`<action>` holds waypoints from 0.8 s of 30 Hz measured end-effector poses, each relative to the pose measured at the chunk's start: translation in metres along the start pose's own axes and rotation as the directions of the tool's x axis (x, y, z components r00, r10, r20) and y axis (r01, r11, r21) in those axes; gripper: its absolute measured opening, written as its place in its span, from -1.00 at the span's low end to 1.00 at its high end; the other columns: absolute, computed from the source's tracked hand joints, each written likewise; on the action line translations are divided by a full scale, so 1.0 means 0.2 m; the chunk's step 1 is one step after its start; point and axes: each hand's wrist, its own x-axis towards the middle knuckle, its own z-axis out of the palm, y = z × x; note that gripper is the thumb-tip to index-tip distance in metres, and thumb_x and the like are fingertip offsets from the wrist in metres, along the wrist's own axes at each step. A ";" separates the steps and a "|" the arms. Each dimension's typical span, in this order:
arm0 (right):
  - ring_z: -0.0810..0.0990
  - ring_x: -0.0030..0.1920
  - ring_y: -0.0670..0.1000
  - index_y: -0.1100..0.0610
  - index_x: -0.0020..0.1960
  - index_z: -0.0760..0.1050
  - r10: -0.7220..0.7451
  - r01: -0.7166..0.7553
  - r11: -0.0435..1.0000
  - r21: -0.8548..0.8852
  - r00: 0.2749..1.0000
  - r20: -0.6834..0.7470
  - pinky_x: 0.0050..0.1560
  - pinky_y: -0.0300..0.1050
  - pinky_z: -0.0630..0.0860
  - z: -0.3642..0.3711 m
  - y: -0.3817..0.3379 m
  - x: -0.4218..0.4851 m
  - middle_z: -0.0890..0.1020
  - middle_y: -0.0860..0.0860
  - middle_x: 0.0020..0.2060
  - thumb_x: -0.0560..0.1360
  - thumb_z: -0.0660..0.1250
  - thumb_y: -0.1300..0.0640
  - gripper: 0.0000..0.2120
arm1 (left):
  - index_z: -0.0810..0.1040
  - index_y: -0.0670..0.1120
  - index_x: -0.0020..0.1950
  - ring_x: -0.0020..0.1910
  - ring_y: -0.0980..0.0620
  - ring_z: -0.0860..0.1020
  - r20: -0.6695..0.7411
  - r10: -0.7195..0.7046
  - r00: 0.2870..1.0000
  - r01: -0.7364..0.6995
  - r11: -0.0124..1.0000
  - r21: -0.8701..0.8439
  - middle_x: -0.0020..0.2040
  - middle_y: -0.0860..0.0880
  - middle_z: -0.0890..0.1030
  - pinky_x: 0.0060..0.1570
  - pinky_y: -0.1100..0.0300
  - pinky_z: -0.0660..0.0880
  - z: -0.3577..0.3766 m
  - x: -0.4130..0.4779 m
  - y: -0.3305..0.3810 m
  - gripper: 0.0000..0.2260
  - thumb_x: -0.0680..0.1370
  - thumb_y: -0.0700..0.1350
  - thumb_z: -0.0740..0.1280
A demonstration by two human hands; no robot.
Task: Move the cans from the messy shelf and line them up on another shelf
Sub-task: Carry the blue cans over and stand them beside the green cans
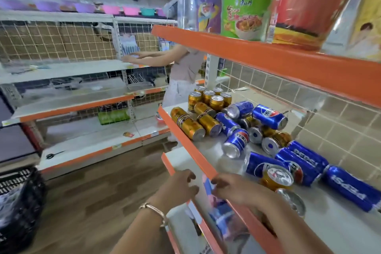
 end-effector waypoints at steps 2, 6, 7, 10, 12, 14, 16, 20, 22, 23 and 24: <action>0.64 0.05 -0.03 -0.01 0.30 0.45 0.007 -0.007 1.000 -0.007 1.000 0.001 0.12 -0.15 0.55 -0.06 -0.02 0.05 0.60 -0.05 0.12 0.50 0.33 -0.01 -0.62 | 0.44 -0.07 0.28 0.04 0.05 0.50 0.026 0.013 1.000 -0.014 1.000 0.005 0.22 -0.02 0.49 0.01 0.28 0.43 -0.03 0.10 -0.04 -0.66 0.51 -0.08 0.30; 0.52 0.14 -0.10 0.02 0.34 0.42 0.021 -0.027 0.998 -0.050 0.994 -0.111 0.14 -0.27 0.42 -0.22 -0.04 0.12 0.54 -0.04 0.20 0.56 0.27 0.07 -0.64 | 0.47 -0.07 0.23 -0.07 0.06 0.46 0.048 0.057 0.997 -0.057 0.998 -0.012 0.12 -0.01 0.49 0.00 0.20 0.47 -0.12 0.30 -0.05 -0.71 0.52 -0.08 0.32; 0.51 0.15 -0.10 0.02 0.35 0.41 0.034 -0.042 0.997 -0.058 0.991 -0.131 0.14 -0.26 0.42 -0.25 -0.05 0.12 0.52 -0.04 0.21 0.56 0.25 0.08 -0.64 | 0.48 -0.06 0.23 -0.08 0.07 0.45 0.076 0.101 0.992 -0.102 0.995 0.009 0.09 0.01 0.48 0.04 0.20 0.47 -0.16 0.34 -0.04 -0.71 0.52 -0.07 0.33; 0.51 0.13 -0.10 -0.02 0.35 0.40 0.089 -0.102 0.992 -0.069 0.982 -0.169 0.11 -0.23 0.46 -0.34 -0.04 0.14 0.51 -0.09 0.15 0.56 0.24 0.06 -0.64 | 0.45 0.04 0.27 0.00 0.15 0.46 0.326 0.223 0.919 -0.273 0.955 0.115 0.11 0.11 0.46 0.06 0.37 0.41 -0.32 0.44 -0.01 -0.68 0.52 0.01 0.33; 0.53 0.09 -0.10 -0.03 0.33 0.40 0.159 -0.177 0.982 -0.061 0.961 -0.225 0.11 -0.21 0.49 -0.41 -0.01 0.16 0.53 -0.09 0.15 0.56 0.24 0.02 -0.66 | 0.46 0.13 0.20 0.06 0.17 0.48 0.464 0.250 0.850 -0.348 0.927 0.139 0.13 0.15 0.47 0.07 0.41 0.42 -0.44 0.51 -0.01 -0.74 0.51 0.04 0.34; 0.54 0.11 -0.08 -0.03 0.34 0.38 0.236 -0.277 0.954 -0.113 0.929 -0.285 0.12 -0.20 0.48 -0.47 0.02 0.17 0.53 -0.06 0.18 0.56 0.24 0.00 -0.65 | 0.46 0.17 0.13 0.09 0.13 0.52 0.515 0.276 0.812 -0.382 0.917 0.112 0.10 0.14 0.50 0.13 0.34 0.47 -0.53 0.59 0.03 -0.77 0.50 0.02 0.36; 0.47 0.25 -0.01 -0.04 0.40 0.31 0.311 -0.385 0.898 -0.212 0.898 -0.310 0.22 -0.11 0.45 -0.52 0.05 0.18 0.44 -0.04 0.32 0.52 0.29 -0.02 -0.54 | 0.47 0.04 0.22 0.07 0.07 0.55 0.518 0.305 0.799 -0.406 0.910 0.089 0.09 0.04 0.55 0.07 0.36 0.47 -0.53 0.72 0.11 -0.72 0.51 -0.04 0.36; 0.37 0.33 0.07 -0.11 0.41 0.26 0.501 -0.563 0.721 -0.404 0.826 -0.257 0.29 0.09 0.36 -0.58 0.07 0.20 0.36 -0.04 0.37 0.43 0.33 -0.03 -0.43 | 0.45 -0.14 0.22 -0.10 0.05 0.49 0.484 0.284 0.828 -0.308 0.951 -0.030 -0.03 -0.07 0.53 -0.11 0.21 0.46 -0.37 0.96 0.32 -0.69 0.53 -0.05 0.32; 0.40 0.27 0.07 -0.08 0.34 0.31 0.575 -0.615 0.636 -0.467 0.781 -0.245 0.28 0.12 0.36 -0.58 0.09 0.24 0.43 0.00 0.30 0.41 0.36 -0.01 -0.47 | 0.45 -0.09 0.15 -0.20 0.11 0.47 0.489 0.262 0.832 -0.280 0.959 -0.038 -0.15 0.01 0.51 -0.24 0.29 0.41 -0.26 1.04 0.39 -0.72 0.53 0.03 0.31; 0.40 0.26 0.07 -0.06 0.34 0.32 0.603 -0.633 0.614 -0.472 0.761 -0.237 0.27 0.11 0.37 -0.58 0.10 0.26 0.45 0.00 0.27 0.39 0.39 0.02 -0.45 | 0.47 -0.07 0.12 -0.21 0.10 0.48 0.496 0.263 0.828 -0.287 0.957 -0.029 -0.15 0.00 0.53 -0.25 0.29 0.40 -0.21 1.07 0.42 -0.73 0.53 0.06 0.31; 0.40 0.27 0.07 -0.07 0.36 0.32 0.622 -0.641 0.606 -0.471 0.751 -0.221 0.27 0.10 0.37 -0.57 0.11 0.28 0.46 0.00 0.27 0.38 0.42 0.04 -0.41 | 0.50 -0.09 0.11 -0.19 0.06 0.51 0.505 0.272 0.819 -0.300 0.954 -0.027 -0.12 -0.04 0.57 -0.21 0.27 0.41 -0.17 1.09 0.44 -0.70 0.52 0.09 0.31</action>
